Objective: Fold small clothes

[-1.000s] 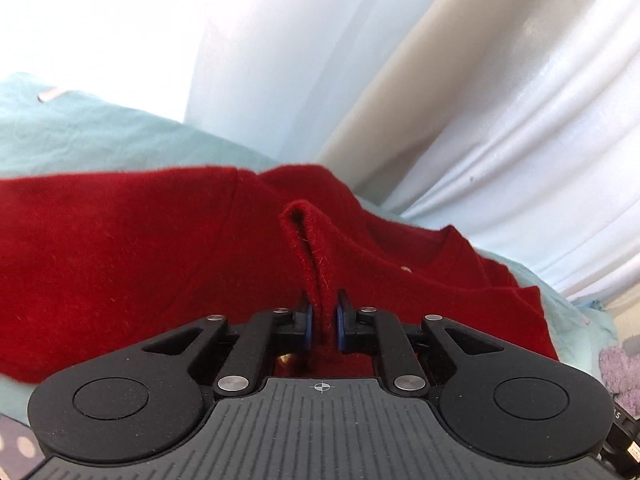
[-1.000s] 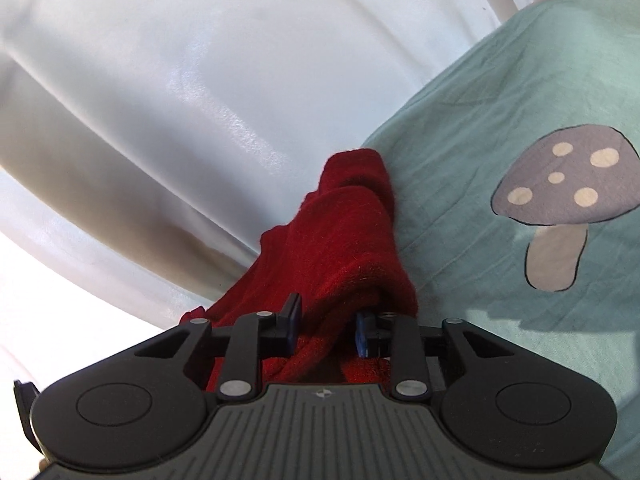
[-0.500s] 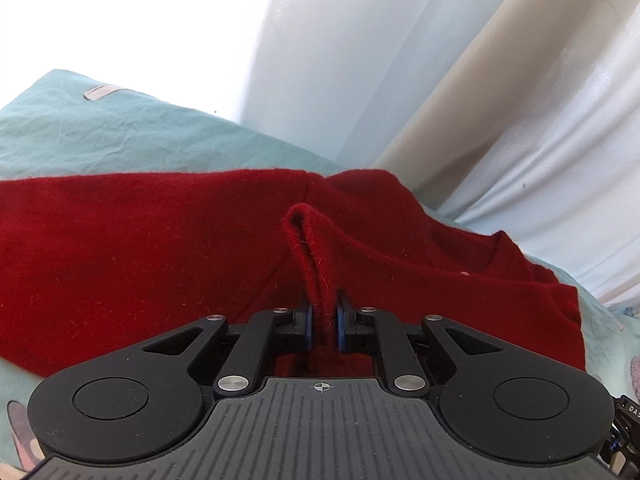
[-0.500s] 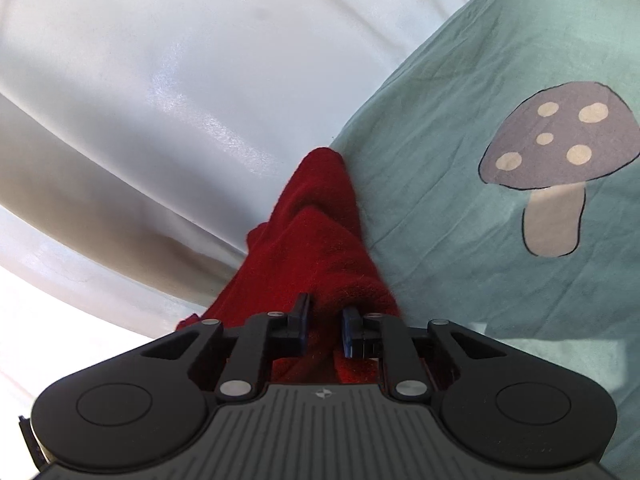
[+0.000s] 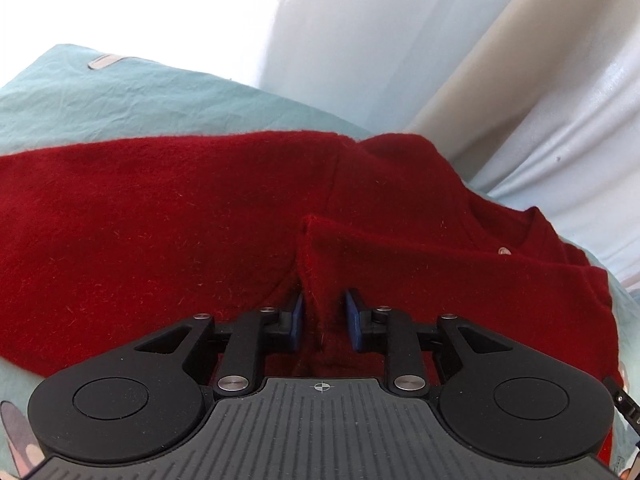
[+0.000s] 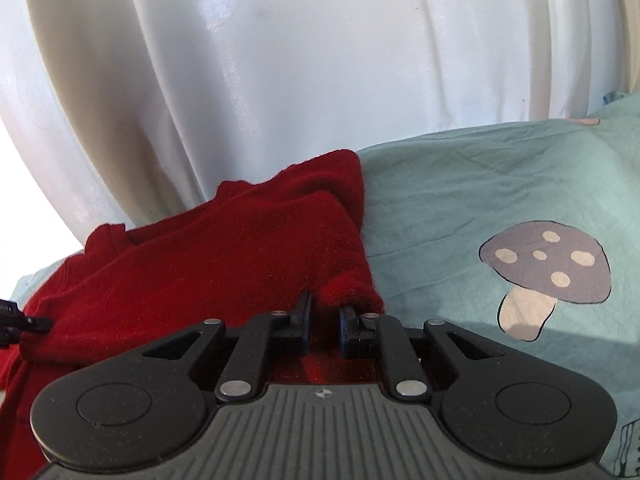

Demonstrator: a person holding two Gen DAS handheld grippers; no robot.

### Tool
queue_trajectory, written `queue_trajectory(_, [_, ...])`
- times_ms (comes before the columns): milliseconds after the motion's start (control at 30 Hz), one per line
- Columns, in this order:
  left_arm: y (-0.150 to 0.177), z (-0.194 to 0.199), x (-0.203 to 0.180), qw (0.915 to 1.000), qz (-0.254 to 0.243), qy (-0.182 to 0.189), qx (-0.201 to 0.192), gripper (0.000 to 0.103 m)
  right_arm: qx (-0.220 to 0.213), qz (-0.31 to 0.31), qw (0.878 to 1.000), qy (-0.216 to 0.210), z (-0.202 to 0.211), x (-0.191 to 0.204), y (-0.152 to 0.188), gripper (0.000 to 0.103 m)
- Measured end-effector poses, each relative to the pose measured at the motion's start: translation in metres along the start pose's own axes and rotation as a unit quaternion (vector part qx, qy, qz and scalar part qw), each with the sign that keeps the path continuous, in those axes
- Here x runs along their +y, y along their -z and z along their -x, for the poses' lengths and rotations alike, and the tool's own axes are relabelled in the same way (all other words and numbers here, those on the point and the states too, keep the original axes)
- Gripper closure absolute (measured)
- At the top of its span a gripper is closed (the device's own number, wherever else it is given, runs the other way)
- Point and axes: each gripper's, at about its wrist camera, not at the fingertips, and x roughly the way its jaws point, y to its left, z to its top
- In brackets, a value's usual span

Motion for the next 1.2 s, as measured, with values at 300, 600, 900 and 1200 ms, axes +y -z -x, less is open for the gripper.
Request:
queue_trajectory(300, [0.003,0.007,-0.001,1.0,-0.005,0.005,-0.006,0.089,-0.002,0.072,0.996,-0.051,0.043,0.031,-0.003,0.083])
queue_trajectory(600, [0.002,0.01,-0.005,0.9999,-0.006,-0.005,-0.011,0.09,-0.029,0.137,0.99,0.01,0.007,0.053,-0.015,0.084])
queue_trajectory(900, [0.007,0.009,0.007,0.9995,0.025,0.003,-0.018,0.076,0.011,0.172,0.984,0.048,-0.017,0.055,-0.008,0.084])
queue_trajectory(1200, [0.019,0.068,0.086,0.9874,0.132,-0.023,-0.084,0.015,0.011,0.201,0.979,0.031,-0.01,0.073,0.005,0.082])
